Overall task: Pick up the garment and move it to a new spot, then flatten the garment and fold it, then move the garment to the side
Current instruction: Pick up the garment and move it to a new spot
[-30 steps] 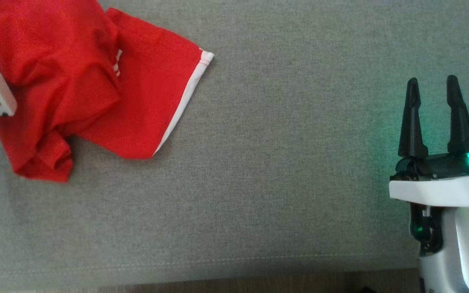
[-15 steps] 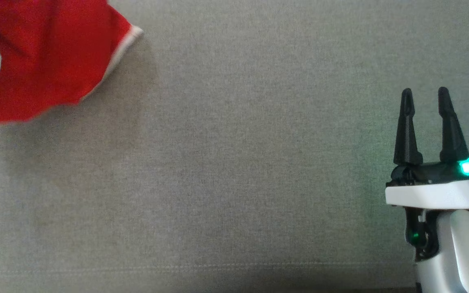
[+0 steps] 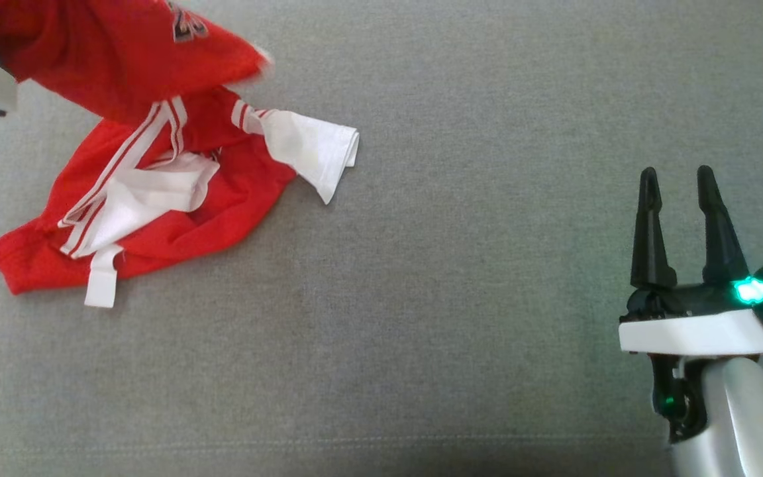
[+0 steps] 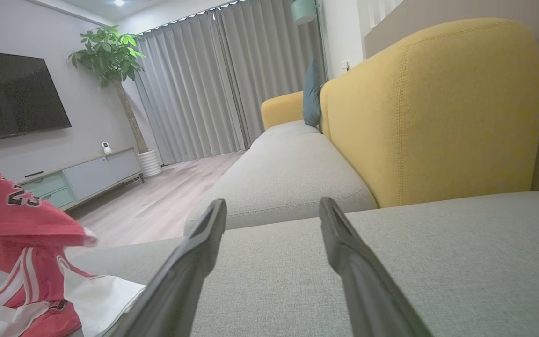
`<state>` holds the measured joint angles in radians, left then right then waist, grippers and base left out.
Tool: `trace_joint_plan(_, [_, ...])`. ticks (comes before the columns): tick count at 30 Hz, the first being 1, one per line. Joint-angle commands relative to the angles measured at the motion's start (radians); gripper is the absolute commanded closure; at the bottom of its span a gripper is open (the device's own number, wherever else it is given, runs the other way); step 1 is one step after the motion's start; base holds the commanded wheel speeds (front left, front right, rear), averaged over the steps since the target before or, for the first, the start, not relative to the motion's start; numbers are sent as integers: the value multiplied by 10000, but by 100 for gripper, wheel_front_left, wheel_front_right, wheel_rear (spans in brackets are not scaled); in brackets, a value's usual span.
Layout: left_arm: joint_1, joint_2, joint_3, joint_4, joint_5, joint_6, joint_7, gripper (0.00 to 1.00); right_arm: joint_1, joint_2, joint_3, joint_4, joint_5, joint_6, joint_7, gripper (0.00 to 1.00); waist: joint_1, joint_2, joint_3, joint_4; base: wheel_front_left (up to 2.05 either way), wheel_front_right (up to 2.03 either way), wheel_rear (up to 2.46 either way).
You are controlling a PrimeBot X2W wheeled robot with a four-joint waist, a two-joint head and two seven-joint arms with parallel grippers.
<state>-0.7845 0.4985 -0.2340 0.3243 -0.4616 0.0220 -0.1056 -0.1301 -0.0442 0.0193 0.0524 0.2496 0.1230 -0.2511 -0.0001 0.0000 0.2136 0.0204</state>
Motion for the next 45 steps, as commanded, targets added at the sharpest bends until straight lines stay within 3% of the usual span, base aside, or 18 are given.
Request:
trace_joint_plan(1, [-281, 607, 605, -795, -82, 222, 29, 100, -17, -60, 238, -249, 88, 77, -107, 0, 1, 0, -89, -15, 0, 0, 0])
trace_joint_plan(11, [215, 356, 365, -2858, -208, 567, 532, 100, -11, -60, 349, -239, 184, 77, -107, 0, 1, 0, -409, -341, 0, 0, 0])
trace_joint_plan(17, [273, -86, -296, -3797, -94, 689, 984, 100, -45, -60, 421, -299, 261, 77, -107, 0, 1, 0, -559, -985, 0, 0, 0])
trace_joint_plan(26, [-140, -1371, -1558, -3986, 39, 829, 1341, 100, -247, -60, 545, -524, 474, 77, -107, 0, 1, 0, -322, -2494, 0, 0, 0])
trace_joint_plan(35, [-703, -3091, -2997, -2272, 256, 695, 1011, 100, -533, -60, 436, -868, 963, 77, -107, 0, 1, 0, 428, -4118, 0, 0, 0])
trace_joint_plan(37, [-862, -3348, -3256, -1586, 453, 681, 780, 0, -568, -60, 447, -923, 1084, 77, -107, 0, 1, 0, 566, -4337, 0, 0, 0])
trace_joint_plan(41, [-1024, -3589, -3412, -272, 602, 654, 239, 0, -602, -60, 453, -1023, 1244, 77, -107, 0, 1, 0, 758, -4515, 0, 0, 0])
trace_joint_plan(45, [-972, -3613, -3278, 470, 467, 582, -321, 0, -532, -60, 321, -1074, 1173, 77, -107, 0, 1, 0, 766, -4182, 0, 0, 0])
